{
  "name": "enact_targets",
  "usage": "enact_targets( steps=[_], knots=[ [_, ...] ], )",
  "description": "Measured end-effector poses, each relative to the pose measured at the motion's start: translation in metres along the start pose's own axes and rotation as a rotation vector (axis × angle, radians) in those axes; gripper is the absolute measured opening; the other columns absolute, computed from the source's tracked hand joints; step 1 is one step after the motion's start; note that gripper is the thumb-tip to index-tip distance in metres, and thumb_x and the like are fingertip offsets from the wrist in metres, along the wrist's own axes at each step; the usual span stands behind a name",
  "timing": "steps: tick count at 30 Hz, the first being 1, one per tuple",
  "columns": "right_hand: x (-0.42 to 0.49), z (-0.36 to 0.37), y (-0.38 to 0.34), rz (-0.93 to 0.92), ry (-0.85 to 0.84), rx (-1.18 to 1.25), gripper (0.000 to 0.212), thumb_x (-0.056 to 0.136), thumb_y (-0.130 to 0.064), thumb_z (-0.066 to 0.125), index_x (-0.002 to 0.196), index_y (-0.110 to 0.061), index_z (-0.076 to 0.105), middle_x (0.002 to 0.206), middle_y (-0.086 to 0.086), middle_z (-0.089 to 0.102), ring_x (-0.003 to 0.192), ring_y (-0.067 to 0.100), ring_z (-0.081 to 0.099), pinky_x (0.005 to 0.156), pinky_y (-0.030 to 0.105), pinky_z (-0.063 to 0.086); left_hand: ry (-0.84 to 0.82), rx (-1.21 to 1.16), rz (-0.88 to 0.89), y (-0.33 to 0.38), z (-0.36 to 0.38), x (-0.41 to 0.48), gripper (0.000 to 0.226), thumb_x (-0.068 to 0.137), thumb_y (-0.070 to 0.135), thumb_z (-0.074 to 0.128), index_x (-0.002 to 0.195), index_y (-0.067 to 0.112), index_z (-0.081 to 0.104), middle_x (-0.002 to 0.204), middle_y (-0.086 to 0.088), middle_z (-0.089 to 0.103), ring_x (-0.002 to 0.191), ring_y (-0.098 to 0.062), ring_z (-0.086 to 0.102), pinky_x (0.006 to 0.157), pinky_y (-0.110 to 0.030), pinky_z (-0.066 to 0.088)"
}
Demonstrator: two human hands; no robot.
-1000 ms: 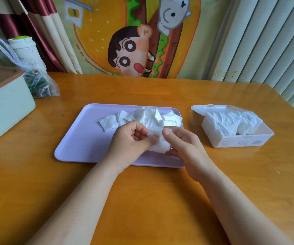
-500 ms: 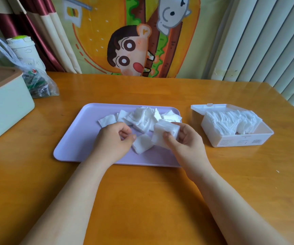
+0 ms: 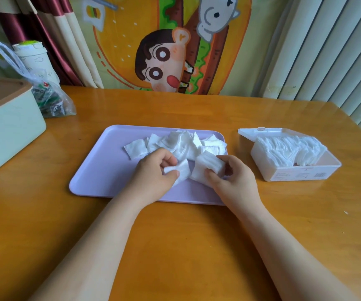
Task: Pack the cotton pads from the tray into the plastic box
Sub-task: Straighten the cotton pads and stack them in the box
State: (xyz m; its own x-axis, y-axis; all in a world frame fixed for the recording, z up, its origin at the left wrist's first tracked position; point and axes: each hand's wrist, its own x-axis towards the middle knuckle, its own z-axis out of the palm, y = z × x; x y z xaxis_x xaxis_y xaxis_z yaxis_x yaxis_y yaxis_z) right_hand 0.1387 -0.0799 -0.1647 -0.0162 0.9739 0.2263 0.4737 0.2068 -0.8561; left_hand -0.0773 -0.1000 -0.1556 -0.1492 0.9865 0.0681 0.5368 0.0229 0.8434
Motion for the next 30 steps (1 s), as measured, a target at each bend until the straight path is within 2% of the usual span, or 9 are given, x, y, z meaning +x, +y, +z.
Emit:
enact_targets(
  steps=[4,6,8,10,13,16,21,25,30],
  knots=[
    [0.002,0.002,0.0,0.027,0.018,0.014,0.023,0.086,-0.028,0.08,0.107,-0.031,0.071,0.094,-0.016,0.074,0.089,0.001,0.067,0.073,0.01,0.047,-0.025,-0.34,-0.003,0.011,-0.012,-0.004,0.034,0.084,0.011,0.085,0.107,0.03,0.069,0.104,-0.004,0.077,0.088,-0.031,0.064,0.083,-0.043,0.058],
    [0.002,0.002,0.001,0.011,0.002,0.013,0.025,0.085,-0.03,0.081,0.109,-0.028,0.074,0.09,-0.017,0.074,0.087,0.003,0.068,0.074,0.014,0.048,-0.135,-0.506,0.012,0.017,-0.014,-0.007,0.042,0.082,0.001,0.085,0.113,0.023,0.068,0.103,-0.006,0.078,0.091,-0.025,0.067,0.085,-0.038,0.057],
    [0.002,0.001,0.001,-0.008,-0.039,0.013,0.026,0.084,-0.028,0.084,0.108,-0.029,0.076,0.082,-0.026,0.071,0.082,0.0,0.065,0.071,0.01,0.044,-0.22,-0.573,0.017,0.024,-0.011,-0.011,0.048,0.082,-0.007,0.08,0.119,0.019,0.066,0.099,0.0,0.077,0.092,-0.018,0.068,0.083,-0.027,0.057],
    [0.001,0.0,-0.001,-0.019,-0.084,0.02,0.029,0.083,-0.026,0.085,0.11,-0.029,0.077,0.078,-0.029,0.067,0.079,0.0,0.063,0.072,0.01,0.043,-0.275,-0.545,0.019,0.025,-0.005,-0.014,0.051,0.083,-0.01,0.078,0.123,0.018,0.065,0.098,0.0,0.077,0.092,-0.015,0.067,0.083,-0.022,0.056],
    [0.0,0.0,-0.001,-0.058,-0.104,0.013,0.035,0.08,-0.027,0.078,0.115,-0.027,0.078,0.081,-0.02,0.072,0.081,0.007,0.066,0.092,0.03,0.049,-0.293,-0.486,0.008,0.023,0.0,-0.015,0.046,0.087,-0.004,0.078,0.122,0.025,0.07,0.106,-0.012,0.077,0.098,-0.021,0.067,0.089,-0.022,0.055],
    [0.0,-0.001,-0.001,-0.06,-0.134,0.022,0.029,0.084,-0.018,0.078,0.108,-0.034,0.078,0.078,-0.016,0.073,0.079,0.011,0.067,0.087,0.036,0.054,-0.24,-0.433,0.009,0.021,0.002,-0.014,0.037,0.09,0.007,0.079,0.118,0.031,0.074,0.107,-0.016,0.075,0.096,-0.014,0.064,0.092,-0.02,0.053],
    [0.002,-0.001,0.001,-0.06,-0.157,-0.027,0.038,0.088,-0.015,0.071,0.123,-0.029,0.076,0.089,-0.021,0.075,0.093,0.005,0.069,0.115,0.053,0.044,-0.114,-0.365,0.004,0.02,0.008,-0.013,0.039,0.08,0.007,0.088,0.107,0.031,0.076,0.107,-0.002,0.073,0.079,-0.012,0.064,0.088,-0.03,0.06],
    [0.002,-0.002,0.0,-0.065,-0.2,-0.032,0.037,0.09,-0.02,0.071,0.126,-0.029,0.075,0.094,-0.019,0.077,0.099,0.006,0.069,0.112,0.052,0.045,-0.095,-0.336,0.01,0.02,0.009,-0.013,0.037,0.079,0.003,0.088,0.105,0.027,0.076,0.096,0.002,0.071,0.078,-0.005,0.063,0.08,-0.018,0.056],
    [0.002,-0.008,-0.005,-0.06,-0.295,0.019,0.039,0.087,-0.043,0.068,0.123,-0.028,0.074,0.098,-0.008,0.077,0.104,0.016,0.068,0.106,0.05,0.048,-0.057,-0.312,0.019,0.019,0.012,-0.011,0.035,0.079,0.007,0.088,0.104,0.027,0.075,0.095,0.001,0.068,0.076,-0.004,0.062,0.079,-0.02,0.057]
  ],
)
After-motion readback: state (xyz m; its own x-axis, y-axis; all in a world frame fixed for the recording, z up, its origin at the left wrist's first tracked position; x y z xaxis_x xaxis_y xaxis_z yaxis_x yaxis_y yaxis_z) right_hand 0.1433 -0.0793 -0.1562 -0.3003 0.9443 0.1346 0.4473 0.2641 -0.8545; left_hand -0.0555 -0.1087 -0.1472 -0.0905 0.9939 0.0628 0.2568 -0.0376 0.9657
